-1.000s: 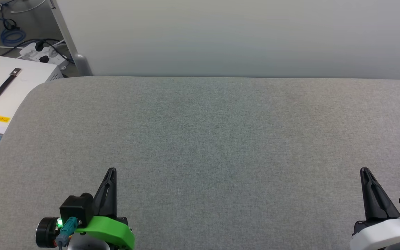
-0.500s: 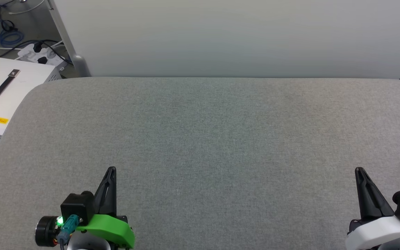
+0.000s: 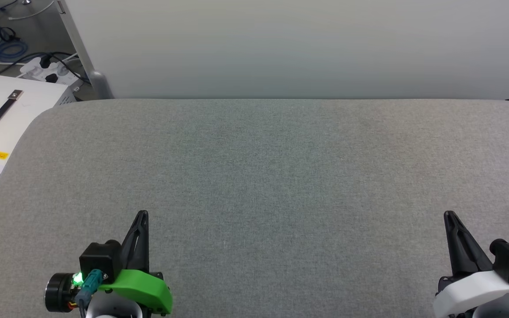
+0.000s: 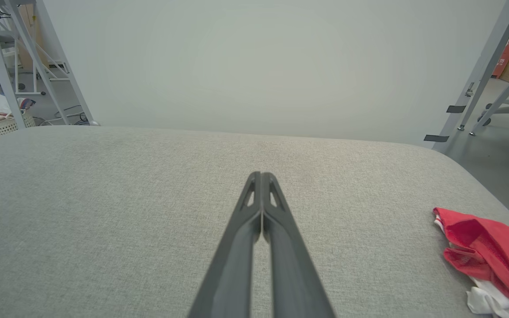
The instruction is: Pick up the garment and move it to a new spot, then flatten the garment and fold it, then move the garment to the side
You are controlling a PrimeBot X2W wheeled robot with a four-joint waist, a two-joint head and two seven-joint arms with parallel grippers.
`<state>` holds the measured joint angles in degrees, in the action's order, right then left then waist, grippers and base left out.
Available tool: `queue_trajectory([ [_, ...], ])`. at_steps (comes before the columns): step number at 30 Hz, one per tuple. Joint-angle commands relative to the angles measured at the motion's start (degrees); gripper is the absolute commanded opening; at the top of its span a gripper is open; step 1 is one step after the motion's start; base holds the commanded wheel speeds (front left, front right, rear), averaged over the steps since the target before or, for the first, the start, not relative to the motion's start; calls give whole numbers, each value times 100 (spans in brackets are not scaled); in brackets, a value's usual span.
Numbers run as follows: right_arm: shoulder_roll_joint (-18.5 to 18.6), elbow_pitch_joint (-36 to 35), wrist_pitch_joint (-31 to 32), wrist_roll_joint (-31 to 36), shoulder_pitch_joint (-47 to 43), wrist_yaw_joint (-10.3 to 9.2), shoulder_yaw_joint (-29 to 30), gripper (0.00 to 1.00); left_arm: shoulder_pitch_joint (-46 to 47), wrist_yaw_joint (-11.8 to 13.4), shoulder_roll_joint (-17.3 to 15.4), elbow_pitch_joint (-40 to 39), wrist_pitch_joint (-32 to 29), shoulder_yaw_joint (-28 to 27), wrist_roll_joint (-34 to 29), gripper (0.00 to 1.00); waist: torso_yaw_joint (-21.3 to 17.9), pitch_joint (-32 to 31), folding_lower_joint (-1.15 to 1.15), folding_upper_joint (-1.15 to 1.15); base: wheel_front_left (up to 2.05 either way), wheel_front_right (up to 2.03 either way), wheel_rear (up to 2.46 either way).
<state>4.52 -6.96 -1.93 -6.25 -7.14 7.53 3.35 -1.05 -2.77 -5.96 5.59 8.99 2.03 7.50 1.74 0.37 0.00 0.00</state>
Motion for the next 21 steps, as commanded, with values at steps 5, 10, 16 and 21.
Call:
queue_trajectory([
  [5, -16, 68, 19, 78, 157, -2, -39, 0, 45, 46, 43, -65, -81, -27, -122, 0, -12, -3, 0, 0, 0, 0, 0],
  [10, -27, 113, 31, 117, 197, -2, -60, 0, 50, 63, 62, -101, -140, -40, -167, 0, -24, -5, 0, 0, 0, 0, 0],
  [16, -40, 168, 46, 164, 245, -2, -86, 0, 55, 83, 85, -144, -211, -55, -222, 0, -38, -8, 0, 0, 0, 0, 0],
  [21, -50, 211, 58, 202, 283, -2, -106, 0, 59, 99, 103, -177, -267, -67, -265, 0, -49, -11, 0, 0, 0, 0, 0],
])
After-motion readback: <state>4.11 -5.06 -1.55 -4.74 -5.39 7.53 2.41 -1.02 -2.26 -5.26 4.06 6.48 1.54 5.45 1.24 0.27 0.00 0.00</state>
